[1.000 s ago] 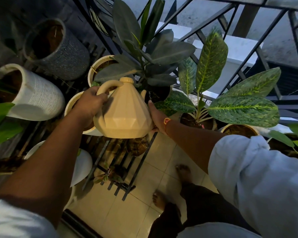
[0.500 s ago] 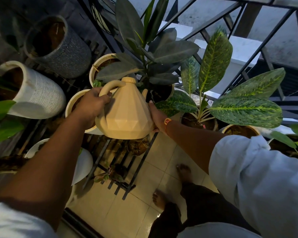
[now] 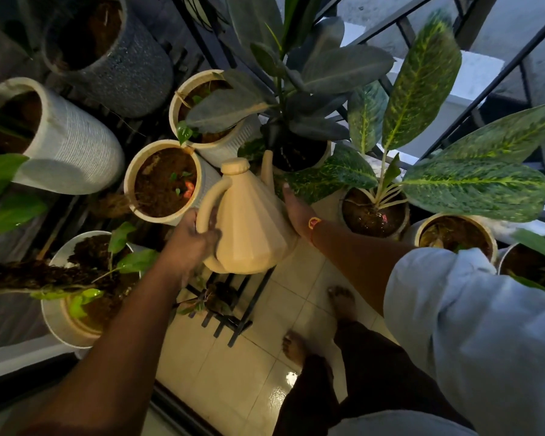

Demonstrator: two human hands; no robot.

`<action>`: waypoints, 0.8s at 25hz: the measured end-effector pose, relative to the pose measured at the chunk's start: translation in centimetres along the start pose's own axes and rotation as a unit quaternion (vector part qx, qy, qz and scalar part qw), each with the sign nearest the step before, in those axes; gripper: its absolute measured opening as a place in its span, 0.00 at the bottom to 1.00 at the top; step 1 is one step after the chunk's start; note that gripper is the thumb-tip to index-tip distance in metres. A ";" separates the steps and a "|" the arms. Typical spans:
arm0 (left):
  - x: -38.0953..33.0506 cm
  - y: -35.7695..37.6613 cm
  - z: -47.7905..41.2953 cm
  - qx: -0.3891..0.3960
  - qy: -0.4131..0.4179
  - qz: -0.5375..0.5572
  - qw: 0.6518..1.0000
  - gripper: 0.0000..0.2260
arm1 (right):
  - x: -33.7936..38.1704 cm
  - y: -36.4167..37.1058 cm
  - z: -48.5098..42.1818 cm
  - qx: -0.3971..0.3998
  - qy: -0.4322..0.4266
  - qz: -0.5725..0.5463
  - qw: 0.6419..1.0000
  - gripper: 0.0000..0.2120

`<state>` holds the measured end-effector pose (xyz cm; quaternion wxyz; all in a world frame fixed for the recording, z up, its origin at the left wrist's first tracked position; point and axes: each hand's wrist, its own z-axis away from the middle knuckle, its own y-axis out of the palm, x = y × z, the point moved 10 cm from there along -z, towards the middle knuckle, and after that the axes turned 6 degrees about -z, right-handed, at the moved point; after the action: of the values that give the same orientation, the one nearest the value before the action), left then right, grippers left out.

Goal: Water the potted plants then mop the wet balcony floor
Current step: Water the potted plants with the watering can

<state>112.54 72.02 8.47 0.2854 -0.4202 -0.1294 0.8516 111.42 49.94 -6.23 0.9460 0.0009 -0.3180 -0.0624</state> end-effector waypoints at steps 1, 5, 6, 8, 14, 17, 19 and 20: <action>1.0 0.2 0.5 0.003 -0.003 0.012 1.000 0.17 | -0.2 0.0 -0.1 -0.009 -0.004 0.006 1.000 0.41; 3.5 0.5 2.4 -0.006 0.000 0.033 0.999 0.16 | -1.2 0.2 -0.2 -0.049 -0.022 0.020 0.998 0.42; 3.7 0.5 2.7 -0.006 0.007 0.032 0.999 0.17 | -1.4 0.3 -0.1 -0.055 -0.026 0.014 0.998 0.42; 4.1 0.0 3.1 -0.006 0.021 0.028 0.999 0.17 | -1.6 0.9 0.3 -0.064 -0.041 0.006 0.997 0.41; 6.6 -3.2 5.1 0.005 0.019 0.007 1.000 0.17 | -3.5 4.9 2.6 -0.029 -0.051 0.010 0.998 0.39; 8.5 -5.6 6.5 -0.009 0.009 0.004 1.000 0.19 | -5.1 8.3 3.8 0.006 -0.028 0.021 0.999 0.39; 10.0 -6.8 7.5 -0.014 0.002 0.014 1.000 0.19 | -6.4 10.4 4.6 0.020 -0.014 0.026 0.999 0.38; 10.8 -7.3 8.0 -0.019 -0.001 0.015 1.000 0.19 | -7.2 11.3 5.0 0.029 -0.005 0.030 0.999 0.37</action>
<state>103.79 84.46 9.80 0.2648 -0.4269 -0.1391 0.8534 104.05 62.21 -6.15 0.9455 0.0182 -0.3242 -0.0254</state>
